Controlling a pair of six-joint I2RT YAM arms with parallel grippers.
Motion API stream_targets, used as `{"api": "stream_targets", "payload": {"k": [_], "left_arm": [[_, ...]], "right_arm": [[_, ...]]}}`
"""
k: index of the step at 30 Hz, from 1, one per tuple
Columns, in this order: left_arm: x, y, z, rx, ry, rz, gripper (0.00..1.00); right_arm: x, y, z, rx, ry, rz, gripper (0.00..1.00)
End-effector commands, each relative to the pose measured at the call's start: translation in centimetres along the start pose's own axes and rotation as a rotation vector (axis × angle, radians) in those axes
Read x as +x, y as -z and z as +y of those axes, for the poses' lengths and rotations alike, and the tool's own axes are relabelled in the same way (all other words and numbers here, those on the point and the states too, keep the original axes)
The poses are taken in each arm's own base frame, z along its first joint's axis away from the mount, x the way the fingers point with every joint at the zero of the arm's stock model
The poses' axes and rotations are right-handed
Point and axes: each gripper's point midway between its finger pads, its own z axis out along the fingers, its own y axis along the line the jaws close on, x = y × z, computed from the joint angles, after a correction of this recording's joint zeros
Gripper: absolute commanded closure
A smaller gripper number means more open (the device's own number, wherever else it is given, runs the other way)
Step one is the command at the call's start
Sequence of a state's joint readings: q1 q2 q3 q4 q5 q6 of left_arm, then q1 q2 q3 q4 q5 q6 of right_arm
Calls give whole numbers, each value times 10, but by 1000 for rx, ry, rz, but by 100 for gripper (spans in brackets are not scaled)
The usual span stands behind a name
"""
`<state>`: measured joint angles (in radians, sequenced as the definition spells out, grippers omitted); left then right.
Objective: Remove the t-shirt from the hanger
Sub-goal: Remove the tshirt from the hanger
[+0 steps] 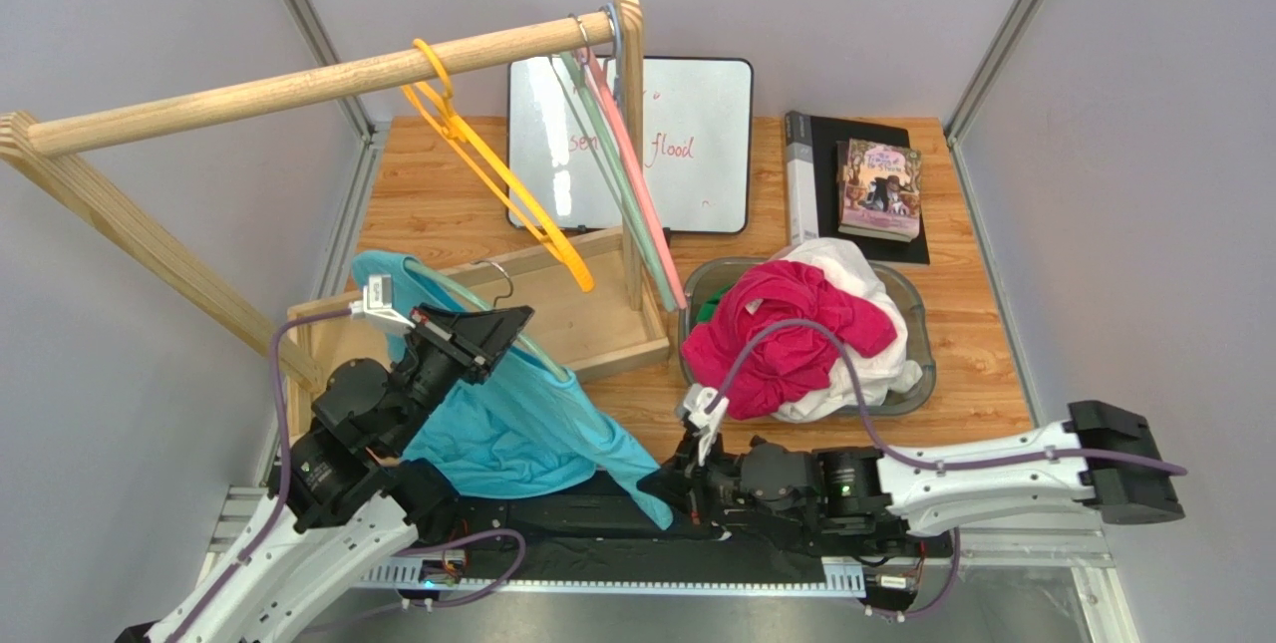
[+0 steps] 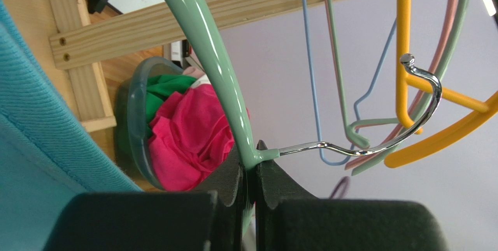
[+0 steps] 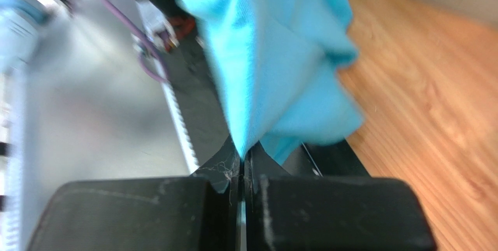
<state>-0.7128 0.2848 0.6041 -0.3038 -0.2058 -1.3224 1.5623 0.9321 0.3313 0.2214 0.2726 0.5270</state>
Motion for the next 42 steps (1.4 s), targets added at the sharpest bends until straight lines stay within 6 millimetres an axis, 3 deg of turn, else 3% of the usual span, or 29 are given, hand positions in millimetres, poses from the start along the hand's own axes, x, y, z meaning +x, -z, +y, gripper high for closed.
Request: {"api": "stream_targets", "payload": {"k": [1, 3, 6, 7, 9, 10, 12, 13, 15, 18, 23, 27, 36, 39, 42], "left_arm": [[6, -1, -2, 44, -113, 32, 100], [17, -4, 3, 64, -117, 70, 100], [24, -4, 3, 84, -121, 105, 100], [25, -4, 0, 97, -131, 111, 100], [25, -3, -5, 105, -146, 118, 100], [28, -4, -3, 94, -156, 135, 100], [30, -4, -6, 99, -160, 153, 100], [34, -6, -6, 101, -154, 170, 100], [39, -7, -5, 100, -146, 197, 100], [49, -10, -3, 106, -123, 240, 100], [58, -7, -8, 134, -93, 290, 100], [61, -4, -12, 156, -75, 310, 100], [65, 2, -11, 169, -67, 335, 100], [66, 1, -10, 166, -70, 339, 100], [66, 1, -10, 170, -70, 338, 100]], "right_arm": [[-84, 33, 18, 37, -32, -218, 100], [-104, 48, 22, 18, -46, -276, 100], [-101, 46, 22, 22, -43, -245, 97], [-88, 42, 20, 28, -21, -184, 75], [-82, 39, 16, 66, -2, -128, 50], [-83, 40, 18, 67, 2, -124, 26], [-92, 43, 23, 46, 25, -135, 14], [-101, 44, 30, 30, 28, -152, 13], [-110, 38, 32, 40, 48, -176, 15], [-123, 25, 36, 71, 56, -201, 30], [-139, 5, 54, 43, 56, -241, 34], [-142, -6, 50, 88, 73, -258, 42], [-150, -18, 38, 129, 80, -287, 49], [-154, -19, 33, 140, 79, -306, 60], [-157, -23, 31, 144, 82, -305, 60]]}}
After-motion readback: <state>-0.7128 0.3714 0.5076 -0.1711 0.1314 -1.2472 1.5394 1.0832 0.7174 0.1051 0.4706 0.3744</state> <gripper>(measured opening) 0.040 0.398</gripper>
